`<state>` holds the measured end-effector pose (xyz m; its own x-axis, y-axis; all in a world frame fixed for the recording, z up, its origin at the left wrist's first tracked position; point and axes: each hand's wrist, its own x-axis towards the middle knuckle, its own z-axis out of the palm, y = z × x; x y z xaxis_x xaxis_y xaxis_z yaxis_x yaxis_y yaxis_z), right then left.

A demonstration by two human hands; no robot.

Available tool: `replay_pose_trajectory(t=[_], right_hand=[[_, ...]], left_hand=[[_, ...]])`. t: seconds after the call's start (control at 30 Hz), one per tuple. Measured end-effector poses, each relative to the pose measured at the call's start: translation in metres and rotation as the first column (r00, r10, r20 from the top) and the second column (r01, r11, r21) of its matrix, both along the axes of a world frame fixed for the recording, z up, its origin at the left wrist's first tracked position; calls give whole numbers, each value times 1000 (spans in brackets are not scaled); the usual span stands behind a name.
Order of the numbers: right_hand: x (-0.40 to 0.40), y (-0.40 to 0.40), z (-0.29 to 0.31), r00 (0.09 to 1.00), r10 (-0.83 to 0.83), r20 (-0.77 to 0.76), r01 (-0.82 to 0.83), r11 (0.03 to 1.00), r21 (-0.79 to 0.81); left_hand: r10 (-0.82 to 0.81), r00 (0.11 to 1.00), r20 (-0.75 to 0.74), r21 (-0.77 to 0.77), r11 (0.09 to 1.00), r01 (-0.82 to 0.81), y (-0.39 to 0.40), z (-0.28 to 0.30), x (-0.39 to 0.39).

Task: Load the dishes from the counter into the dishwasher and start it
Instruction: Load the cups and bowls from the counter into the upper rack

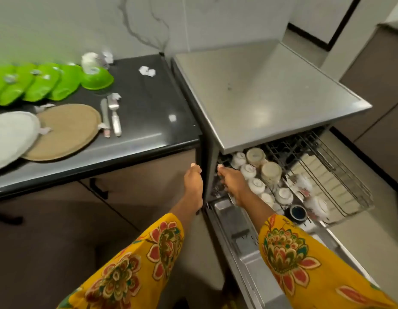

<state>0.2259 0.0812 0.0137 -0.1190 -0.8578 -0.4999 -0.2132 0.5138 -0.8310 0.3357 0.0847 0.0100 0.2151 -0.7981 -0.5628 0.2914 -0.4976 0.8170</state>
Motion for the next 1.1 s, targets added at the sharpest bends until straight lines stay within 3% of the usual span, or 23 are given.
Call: replay_pose_trajectory(t=[0.17, 0.43, 0.77, 1.1], right_hand=[[76, -2, 48, 995, 104, 3, -103, 989, -103], [159, -27, 95, 975, 221, 37, -208, 953, -218], [230, -96, 96, 952, 286, 107, -254, 936, -244], [287, -216, 92, 941, 330, 67, -302, 915, -268]], left_hand=[[115, 993, 31, -131, 985, -110, 4, 35, 74], [249, 968, 15, -204, 949, -241, -9, 80, 157], [361, 933, 9, -253, 903, -347, -66, 96, 225], [492, 870, -11, -255, 840, -478, -187, 82, 288]])
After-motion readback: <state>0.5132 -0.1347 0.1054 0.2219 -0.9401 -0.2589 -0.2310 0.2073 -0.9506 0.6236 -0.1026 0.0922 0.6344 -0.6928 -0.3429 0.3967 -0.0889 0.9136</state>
